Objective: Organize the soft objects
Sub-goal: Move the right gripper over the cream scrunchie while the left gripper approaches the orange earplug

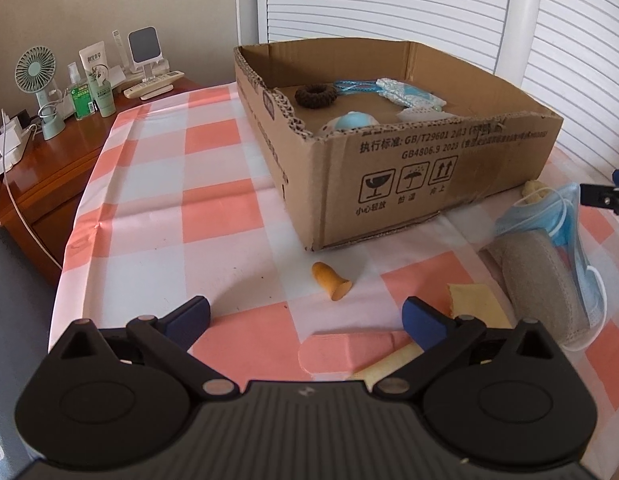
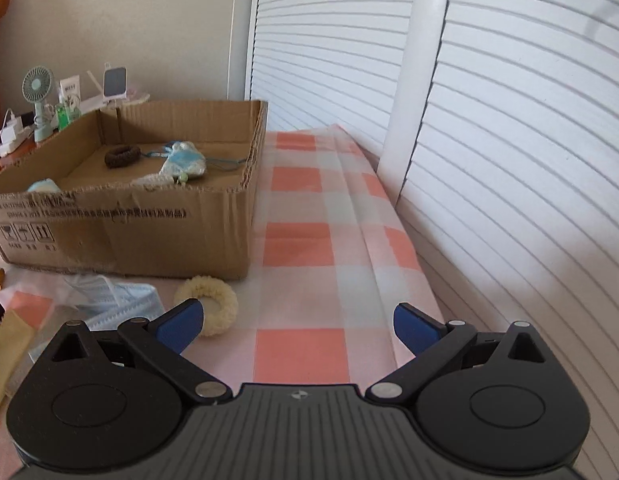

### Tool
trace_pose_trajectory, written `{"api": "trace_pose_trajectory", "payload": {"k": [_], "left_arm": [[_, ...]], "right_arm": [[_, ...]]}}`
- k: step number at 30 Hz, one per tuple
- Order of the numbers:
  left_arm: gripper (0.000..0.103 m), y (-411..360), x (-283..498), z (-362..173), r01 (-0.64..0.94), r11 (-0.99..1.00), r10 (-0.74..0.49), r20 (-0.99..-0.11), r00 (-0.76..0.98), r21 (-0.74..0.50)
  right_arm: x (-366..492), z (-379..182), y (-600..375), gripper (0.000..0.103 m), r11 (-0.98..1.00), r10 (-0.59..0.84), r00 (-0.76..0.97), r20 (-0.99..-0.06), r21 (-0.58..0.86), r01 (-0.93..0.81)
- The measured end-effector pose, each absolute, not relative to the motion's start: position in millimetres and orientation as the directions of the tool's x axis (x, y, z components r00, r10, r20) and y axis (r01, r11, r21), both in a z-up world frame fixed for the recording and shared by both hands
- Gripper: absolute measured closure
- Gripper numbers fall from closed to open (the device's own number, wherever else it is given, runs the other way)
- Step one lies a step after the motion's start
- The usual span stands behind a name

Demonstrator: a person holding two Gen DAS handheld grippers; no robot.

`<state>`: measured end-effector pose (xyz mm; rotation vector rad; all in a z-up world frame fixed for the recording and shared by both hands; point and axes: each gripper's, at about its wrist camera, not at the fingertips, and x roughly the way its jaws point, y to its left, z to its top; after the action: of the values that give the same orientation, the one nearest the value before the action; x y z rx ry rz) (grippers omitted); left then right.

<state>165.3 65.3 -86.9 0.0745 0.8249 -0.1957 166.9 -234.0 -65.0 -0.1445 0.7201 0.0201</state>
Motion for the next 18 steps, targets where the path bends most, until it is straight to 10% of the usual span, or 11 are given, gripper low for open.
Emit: {"api": "trace_pose_trajectory", "payload": {"k": [9,18], "left_arm": [[0.0,67,164,-87,0.226,0.974,-0.162,-0.737,0.656,-0.013],[0.0,71,159,-89,0.255,0.967,-0.189,-0.711,0.677,-0.015]], "right_arm": [[180,-86,-207,0.005,0.975,0.037,0.731,-0.681,-0.135,-0.176],[180,-85,-198,0.038,0.971,0.092,0.749,-0.656,-0.109,-0.215]]}}
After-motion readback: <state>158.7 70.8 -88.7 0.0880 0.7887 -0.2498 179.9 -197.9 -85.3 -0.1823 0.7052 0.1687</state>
